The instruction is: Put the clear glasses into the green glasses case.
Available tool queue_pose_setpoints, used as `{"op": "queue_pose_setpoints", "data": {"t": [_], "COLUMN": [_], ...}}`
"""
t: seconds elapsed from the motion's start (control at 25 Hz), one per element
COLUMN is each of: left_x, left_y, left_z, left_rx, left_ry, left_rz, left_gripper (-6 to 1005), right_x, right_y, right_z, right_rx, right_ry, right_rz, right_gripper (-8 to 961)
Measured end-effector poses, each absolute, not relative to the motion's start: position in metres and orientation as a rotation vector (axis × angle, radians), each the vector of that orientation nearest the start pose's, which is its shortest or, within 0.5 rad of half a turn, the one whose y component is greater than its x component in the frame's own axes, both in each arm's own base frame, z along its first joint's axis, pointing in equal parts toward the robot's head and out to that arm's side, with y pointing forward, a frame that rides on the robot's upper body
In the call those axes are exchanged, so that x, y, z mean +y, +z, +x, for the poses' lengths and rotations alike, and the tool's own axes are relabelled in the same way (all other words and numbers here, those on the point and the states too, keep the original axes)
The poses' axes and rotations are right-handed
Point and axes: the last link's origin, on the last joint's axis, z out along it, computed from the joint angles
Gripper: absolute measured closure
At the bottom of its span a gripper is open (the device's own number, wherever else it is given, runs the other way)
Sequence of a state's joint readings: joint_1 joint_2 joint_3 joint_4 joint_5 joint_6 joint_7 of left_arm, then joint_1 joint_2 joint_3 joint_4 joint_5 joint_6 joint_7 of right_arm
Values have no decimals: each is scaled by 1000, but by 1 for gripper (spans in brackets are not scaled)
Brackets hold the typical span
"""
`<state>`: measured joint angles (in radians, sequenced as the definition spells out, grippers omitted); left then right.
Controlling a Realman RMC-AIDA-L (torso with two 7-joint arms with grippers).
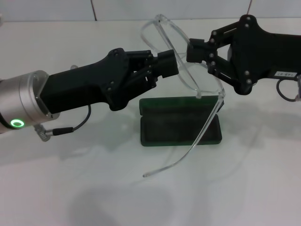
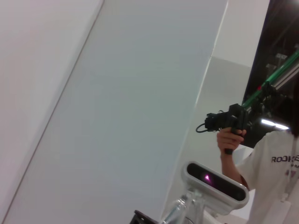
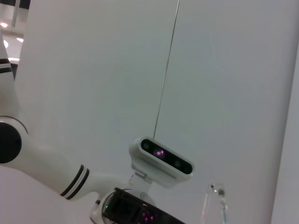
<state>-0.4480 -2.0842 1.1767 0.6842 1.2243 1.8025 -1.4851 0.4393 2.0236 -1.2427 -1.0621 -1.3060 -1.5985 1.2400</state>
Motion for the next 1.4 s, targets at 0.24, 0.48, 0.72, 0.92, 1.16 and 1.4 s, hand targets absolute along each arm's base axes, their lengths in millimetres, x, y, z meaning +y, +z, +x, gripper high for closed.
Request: {"op": "queue_pose_setpoints", "data": {"t": [0.24,0.48,0.72,0.92,1.16,1.4], "left_x": [288,287,280,275,272,269], "left_y": [11,23,38,37,18,-9], "left_z": [-176,-184,-201,-217,-213,-177], "left_rx": [-494,-477,-488,-570,-583,-428], "left_ry": [-1617,-1628,-1587,-1542,-1463,-1535], "left_rz": [-2762,-2739,-2746,-2745,-2875,-3018], "left_gripper": [858,859,859,859,860,863], "right_x": [324,327,321,311,304,315], "right_y": [39,49,76,107,134,122], "right_z": [144,152,154,159,169,167], "right_rx": [-254,-231,-263,-311,-314,-290], "right_ry": [1137,1153,1295,1486,1691,1737], "right_rz": [-2669,-2610,-2510,-2353,-2122,-2082], "right_gripper": [911,912,912,912,912,912]}}
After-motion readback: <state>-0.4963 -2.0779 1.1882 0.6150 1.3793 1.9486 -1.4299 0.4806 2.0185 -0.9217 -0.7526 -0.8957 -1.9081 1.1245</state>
